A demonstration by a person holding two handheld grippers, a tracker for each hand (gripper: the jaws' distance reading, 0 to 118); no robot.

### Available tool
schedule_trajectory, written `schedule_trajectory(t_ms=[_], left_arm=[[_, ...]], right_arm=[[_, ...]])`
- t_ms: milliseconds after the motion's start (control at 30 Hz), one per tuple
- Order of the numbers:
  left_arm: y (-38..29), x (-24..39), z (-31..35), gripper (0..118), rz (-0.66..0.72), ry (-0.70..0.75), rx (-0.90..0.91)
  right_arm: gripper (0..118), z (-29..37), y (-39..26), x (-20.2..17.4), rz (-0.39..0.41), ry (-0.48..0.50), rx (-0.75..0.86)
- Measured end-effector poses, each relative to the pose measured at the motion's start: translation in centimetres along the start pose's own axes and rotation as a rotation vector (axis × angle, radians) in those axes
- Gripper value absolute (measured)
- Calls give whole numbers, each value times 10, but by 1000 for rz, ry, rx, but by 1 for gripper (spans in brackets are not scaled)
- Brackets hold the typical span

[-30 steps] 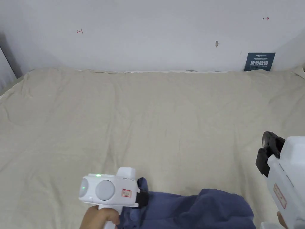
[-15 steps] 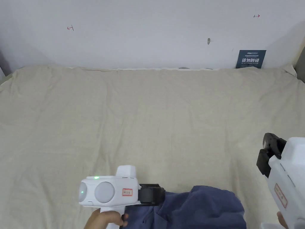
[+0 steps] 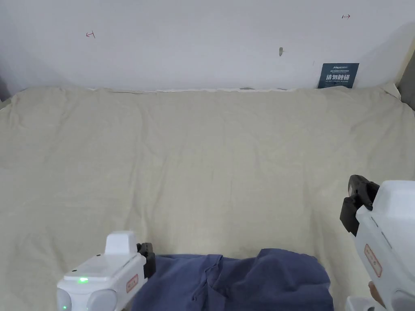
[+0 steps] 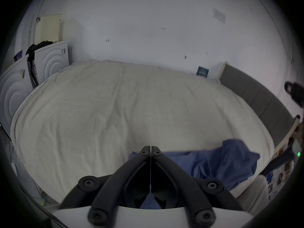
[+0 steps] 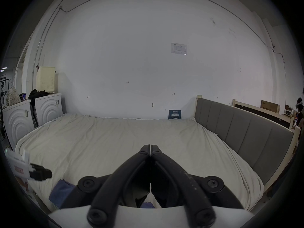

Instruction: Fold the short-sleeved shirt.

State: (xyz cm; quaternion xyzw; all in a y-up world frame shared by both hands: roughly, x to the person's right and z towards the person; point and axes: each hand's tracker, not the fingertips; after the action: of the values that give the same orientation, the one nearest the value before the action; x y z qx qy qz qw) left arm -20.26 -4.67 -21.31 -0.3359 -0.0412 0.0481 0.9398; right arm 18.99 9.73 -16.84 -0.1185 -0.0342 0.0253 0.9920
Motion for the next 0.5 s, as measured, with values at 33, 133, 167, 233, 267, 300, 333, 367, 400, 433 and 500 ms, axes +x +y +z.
schedule_trajectory(t_ms=[33,133,167,233,267,300,333,367,400,433,500], left_arm=[[-7,5,-4,0,-17,-2,-21],[-24,28,-14,0,-48,-22,-71],[-30,37,-20,0,-88,-31,-97],[-41,55,-27,0,-174,-37,-116],[-47,60,-36,0,-202,-54,-130],[-51,69,-40,0,-211,-79,-147],[-54,78,-42,0,-213,-107,-166],[-57,86,-45,0,-206,-141,-183],[-57,98,-45,0,-211,-151,-192],[-59,109,-45,0,-219,-149,-193],[-63,127,-44,0,-228,-175,-189]], right_arm=[[1,0,-1,1,-2,-1,-1],[1,0,-3,4,0,-4,-7],[1,0,-4,6,0,-5,-10],[1,0,-6,10,2,-10,-15],[1,1,-6,12,1,-15,-15],[1,2,-7,15,0,-20,-16],[1,2,-7,17,-1,-27,-16],[1,3,-8,20,-3,-34,-17],[1,3,-9,23,-6,-39,-19],[1,3,-10,26,-10,-45,-23],[1,4,-12,30,-16,-55,-28]])
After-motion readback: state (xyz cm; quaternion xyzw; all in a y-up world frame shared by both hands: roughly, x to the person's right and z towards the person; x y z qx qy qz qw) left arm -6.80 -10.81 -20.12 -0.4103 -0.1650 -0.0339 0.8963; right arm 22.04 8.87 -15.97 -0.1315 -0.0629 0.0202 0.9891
